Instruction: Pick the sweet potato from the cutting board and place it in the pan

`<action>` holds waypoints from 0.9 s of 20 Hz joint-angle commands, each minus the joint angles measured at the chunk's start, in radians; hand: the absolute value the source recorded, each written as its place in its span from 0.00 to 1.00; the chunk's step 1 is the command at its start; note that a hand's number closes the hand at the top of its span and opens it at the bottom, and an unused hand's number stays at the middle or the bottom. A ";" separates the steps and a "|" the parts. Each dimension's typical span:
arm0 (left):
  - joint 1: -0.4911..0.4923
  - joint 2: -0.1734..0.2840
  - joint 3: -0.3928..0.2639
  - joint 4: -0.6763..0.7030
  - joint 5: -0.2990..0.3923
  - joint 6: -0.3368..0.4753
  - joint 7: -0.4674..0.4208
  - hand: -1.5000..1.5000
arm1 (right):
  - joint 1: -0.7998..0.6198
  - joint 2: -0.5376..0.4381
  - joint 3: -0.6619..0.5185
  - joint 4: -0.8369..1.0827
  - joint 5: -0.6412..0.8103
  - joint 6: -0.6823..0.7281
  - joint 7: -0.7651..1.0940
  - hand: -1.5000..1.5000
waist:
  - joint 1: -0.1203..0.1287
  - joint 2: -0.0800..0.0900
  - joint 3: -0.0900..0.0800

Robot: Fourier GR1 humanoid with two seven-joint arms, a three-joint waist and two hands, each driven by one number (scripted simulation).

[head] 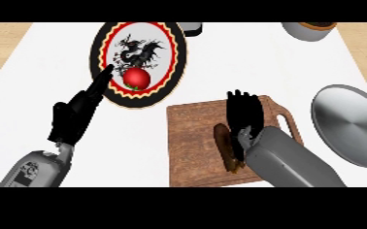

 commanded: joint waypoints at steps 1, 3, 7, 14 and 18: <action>-0.013 -0.010 -0.003 0.013 -0.009 -0.003 0.005 0.50 | -0.046 0.149 0.003 0.122 -0.067 0.186 0.258 0.00 | -0.007 0.002 0.002; -0.005 -0.015 0.003 0.002 -0.006 0.009 0.013 0.50 | -0.071 0.196 0.010 0.160 -0.059 0.189 0.309 0.00 | -0.007 -0.003 0.002; 0.005 -0.014 0.006 -0.006 -0.014 0.005 0.002 0.50 | -0.136 0.221 0.001 0.237 -0.043 0.219 0.328 0.00 | -0.014 -0.005 0.003; 0.034 0.018 0.044 0.006 0.005 -0.033 -0.019 0.50 | -0.120 0.276 0.028 0.300 0.007 0.220 0.358 0.00 | -0.033 -0.008 0.003; 0.052 0.019 0.059 0.008 0.007 -0.037 -0.027 0.50 | -0.105 0.269 -0.002 0.281 0.014 0.241 0.368 0.00 | -0.044 -0.012 0.003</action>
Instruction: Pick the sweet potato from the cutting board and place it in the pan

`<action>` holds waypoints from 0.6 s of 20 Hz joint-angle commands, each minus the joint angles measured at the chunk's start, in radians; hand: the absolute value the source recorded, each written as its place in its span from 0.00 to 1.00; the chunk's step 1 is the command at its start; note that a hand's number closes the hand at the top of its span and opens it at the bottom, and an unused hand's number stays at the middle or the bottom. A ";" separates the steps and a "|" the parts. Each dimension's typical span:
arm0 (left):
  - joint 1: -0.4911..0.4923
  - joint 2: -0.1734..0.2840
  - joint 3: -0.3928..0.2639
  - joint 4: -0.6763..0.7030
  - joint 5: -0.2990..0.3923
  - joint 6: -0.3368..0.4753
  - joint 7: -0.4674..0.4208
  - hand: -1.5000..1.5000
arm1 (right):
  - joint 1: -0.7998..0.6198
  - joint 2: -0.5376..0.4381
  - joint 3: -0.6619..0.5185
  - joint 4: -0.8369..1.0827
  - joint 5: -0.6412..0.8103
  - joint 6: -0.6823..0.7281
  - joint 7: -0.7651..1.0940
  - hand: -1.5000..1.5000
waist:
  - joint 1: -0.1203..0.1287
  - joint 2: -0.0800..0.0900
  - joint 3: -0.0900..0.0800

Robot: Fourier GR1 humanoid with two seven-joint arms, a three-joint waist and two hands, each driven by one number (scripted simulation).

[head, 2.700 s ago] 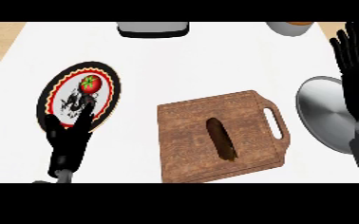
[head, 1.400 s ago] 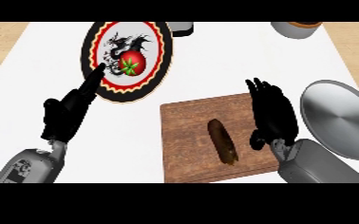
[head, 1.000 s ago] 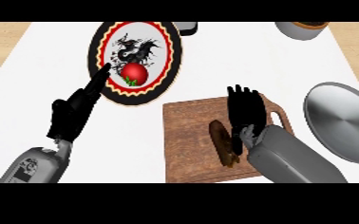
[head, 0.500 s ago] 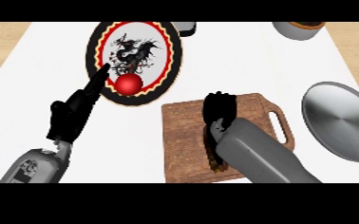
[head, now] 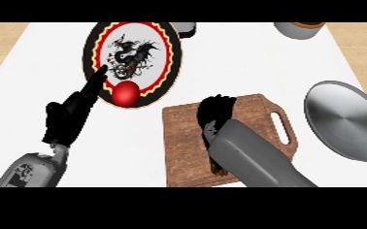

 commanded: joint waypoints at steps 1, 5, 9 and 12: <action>0.009 -0.002 0.012 -0.018 0.003 -0.001 0.008 0.50 | 0.020 0.045 0.017 0.031 0.033 0.086 0.257 0.00 | -0.004 0.003 0.003; 0.021 0.000 0.021 -0.010 -0.003 -0.007 0.002 0.50 | 0.019 0.025 -0.004 0.044 0.065 0.103 0.228 0.00 | -0.007 0.005 0.004; 0.056 -0.032 -0.012 -0.008 -0.039 -0.004 -0.035 0.50 | 0.043 0.010 -0.020 0.066 0.109 0.088 0.155 0.00 | -0.002 0.009 0.004; 0.023 -0.028 0.018 0.001 -0.021 -0.017 -0.012 0.50 | 0.072 0.058 -0.020 0.036 0.146 0.084 0.207 0.00 | -0.007 0.008 0.004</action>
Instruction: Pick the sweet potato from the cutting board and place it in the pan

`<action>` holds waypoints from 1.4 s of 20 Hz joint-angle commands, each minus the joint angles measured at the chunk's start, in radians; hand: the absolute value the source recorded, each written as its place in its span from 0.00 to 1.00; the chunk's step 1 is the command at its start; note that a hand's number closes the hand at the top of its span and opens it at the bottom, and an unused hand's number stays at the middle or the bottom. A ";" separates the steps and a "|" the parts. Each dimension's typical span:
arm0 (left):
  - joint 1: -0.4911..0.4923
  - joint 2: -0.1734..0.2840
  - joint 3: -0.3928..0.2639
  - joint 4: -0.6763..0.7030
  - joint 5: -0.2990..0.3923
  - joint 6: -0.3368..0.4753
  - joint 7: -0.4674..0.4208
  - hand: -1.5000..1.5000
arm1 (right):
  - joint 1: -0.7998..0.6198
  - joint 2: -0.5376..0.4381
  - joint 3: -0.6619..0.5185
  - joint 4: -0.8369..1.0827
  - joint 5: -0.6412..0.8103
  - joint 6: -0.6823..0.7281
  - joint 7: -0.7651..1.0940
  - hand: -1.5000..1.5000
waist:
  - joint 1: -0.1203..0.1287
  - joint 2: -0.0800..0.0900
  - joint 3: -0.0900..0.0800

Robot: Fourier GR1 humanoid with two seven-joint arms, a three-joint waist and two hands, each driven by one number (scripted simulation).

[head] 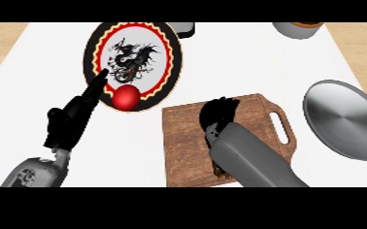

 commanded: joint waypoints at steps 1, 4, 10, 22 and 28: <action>-0.012 0.013 0.024 -0.032 0.011 -0.015 0.036 0.50 | 0.056 0.006 -0.001 0.017 0.032 0.058 0.177 0.00 | 0.002 0.007 0.004; 0.005 0.015 0.026 -0.025 -0.003 -0.034 0.009 0.50 | 0.069 0.053 0.017 0.013 0.045 0.109 0.143 1.00 | 0.007 0.009 0.003; 0.027 -0.020 0.004 -0.086 -0.024 -0.006 0.048 0.50 | 0.128 0.018 -0.017 0.008 0.083 0.135 0.074 1.00 | 0.007 0.006 0.004; 0.046 -0.012 0.080 -0.017 -0.014 -0.019 0.028 0.50 | 0.345 -0.074 0.063 -0.547 0.187 -0.042 -0.240 1.00 | -0.067 -0.022 0.007; 0.092 0.000 0.100 -0.015 -0.008 -0.012 0.025 0.50 | 0.444 -0.193 0.057 -0.939 0.203 -0.164 -0.415 1.00 | -0.104 -0.038 0.010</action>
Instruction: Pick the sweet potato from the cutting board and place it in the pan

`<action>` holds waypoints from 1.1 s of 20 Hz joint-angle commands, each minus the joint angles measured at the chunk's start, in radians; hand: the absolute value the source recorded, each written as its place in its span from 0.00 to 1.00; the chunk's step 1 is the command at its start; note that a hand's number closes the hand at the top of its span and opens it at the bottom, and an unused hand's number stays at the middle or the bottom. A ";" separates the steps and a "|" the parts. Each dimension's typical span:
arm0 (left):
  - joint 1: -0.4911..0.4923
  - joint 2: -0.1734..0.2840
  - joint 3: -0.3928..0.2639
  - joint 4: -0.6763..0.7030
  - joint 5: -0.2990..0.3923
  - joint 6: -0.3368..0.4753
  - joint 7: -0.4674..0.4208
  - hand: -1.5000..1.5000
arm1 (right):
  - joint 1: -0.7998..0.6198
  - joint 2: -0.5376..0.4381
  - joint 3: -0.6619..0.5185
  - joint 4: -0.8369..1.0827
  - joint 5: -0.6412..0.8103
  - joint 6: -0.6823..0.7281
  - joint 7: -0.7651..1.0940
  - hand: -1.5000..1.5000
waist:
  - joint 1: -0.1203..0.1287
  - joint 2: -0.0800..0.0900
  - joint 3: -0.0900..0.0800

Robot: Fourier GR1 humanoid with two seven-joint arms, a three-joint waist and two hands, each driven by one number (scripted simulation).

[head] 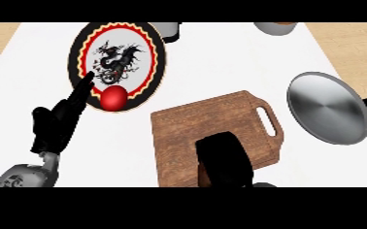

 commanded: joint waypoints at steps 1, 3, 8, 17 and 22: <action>0.021 -0.007 0.013 0.011 0.001 0.014 -0.011 0.50 | 0.083 -0.104 0.021 -0.310 0.040 -0.115 -0.074 1.00 | -0.030 -0.004 0.001; 0.024 0.005 0.021 -0.011 0.001 0.016 -0.002 0.50 | 0.095 -0.174 -0.009 -0.444 0.079 -0.153 -0.094 1.00 | -0.031 -0.010 0.002; 0.032 0.016 0.030 -0.018 0.005 0.000 -0.018 0.50 | 0.249 -0.319 -0.087 -0.785 0.118 -0.239 -0.123 1.00 | -0.016 0.013 0.002; 0.070 -0.003 -0.002 -0.052 -0.019 -0.002 -0.037 0.50 | 0.589 -0.447 -0.318 -0.746 0.042 -0.594 -0.337 1.00 | 0.009 0.027 0.003; 0.057 -0.013 -0.018 -0.054 -0.022 -0.022 -0.045 0.50 | 0.672 -0.412 -0.471 -0.598 -0.131 -0.767 -0.514 1.00 | 0.044 0.038 0.003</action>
